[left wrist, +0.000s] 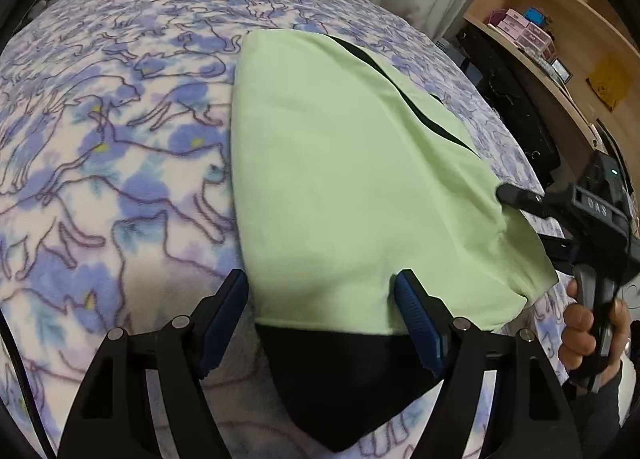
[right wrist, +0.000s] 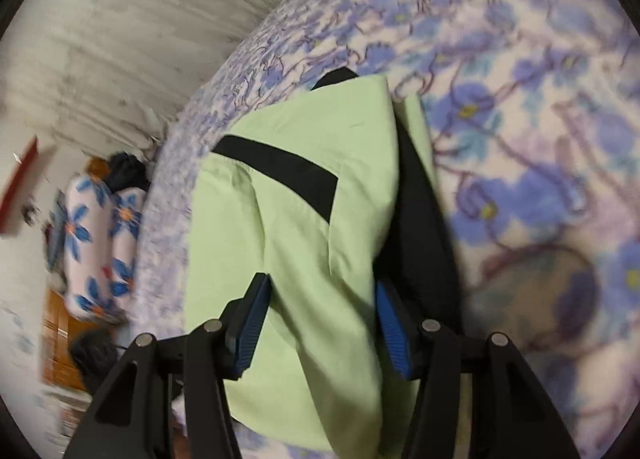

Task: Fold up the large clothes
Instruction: 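Smooth the green folded bundle flat with both tools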

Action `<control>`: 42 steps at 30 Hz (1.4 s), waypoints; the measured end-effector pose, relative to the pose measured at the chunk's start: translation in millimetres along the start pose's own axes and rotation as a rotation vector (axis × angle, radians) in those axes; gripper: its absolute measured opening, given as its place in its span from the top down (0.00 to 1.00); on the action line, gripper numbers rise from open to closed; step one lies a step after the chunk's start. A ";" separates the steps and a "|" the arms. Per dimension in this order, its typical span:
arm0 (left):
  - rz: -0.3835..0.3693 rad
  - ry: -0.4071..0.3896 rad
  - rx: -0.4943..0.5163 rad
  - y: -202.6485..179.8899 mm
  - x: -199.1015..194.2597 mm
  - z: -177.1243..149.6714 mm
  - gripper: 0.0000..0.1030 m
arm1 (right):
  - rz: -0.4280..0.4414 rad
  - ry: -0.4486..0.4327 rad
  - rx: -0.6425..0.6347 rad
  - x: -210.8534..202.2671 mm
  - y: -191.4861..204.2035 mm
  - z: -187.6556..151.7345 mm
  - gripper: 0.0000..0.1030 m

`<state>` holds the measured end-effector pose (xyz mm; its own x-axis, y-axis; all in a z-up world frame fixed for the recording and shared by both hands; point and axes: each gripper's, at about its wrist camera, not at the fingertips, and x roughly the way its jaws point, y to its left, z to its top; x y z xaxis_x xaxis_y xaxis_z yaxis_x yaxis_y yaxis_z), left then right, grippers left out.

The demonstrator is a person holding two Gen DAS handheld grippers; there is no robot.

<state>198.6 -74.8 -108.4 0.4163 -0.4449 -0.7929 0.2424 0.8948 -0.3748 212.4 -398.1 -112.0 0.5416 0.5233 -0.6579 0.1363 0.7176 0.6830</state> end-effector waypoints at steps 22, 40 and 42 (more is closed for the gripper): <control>0.039 0.037 0.073 -15.2 -6.7 5.9 0.28 | -0.224 -0.052 -0.166 -14.3 6.4 -7.9 0.86; 0.072 0.061 0.070 1.4 41.6 85.4 0.23 | -0.320 0.004 -0.215 35.7 11.6 64.5 0.98; 0.074 0.055 0.075 0.7 41.4 84.9 0.23 | -0.365 -0.072 -0.290 22.1 22.4 62.1 0.99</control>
<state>290.4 -95.7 -100.7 0.3869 -0.3736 -0.8430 0.2789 0.9188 -0.2792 278.9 -399.1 -91.5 0.5590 0.1874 -0.8077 0.0963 0.9528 0.2878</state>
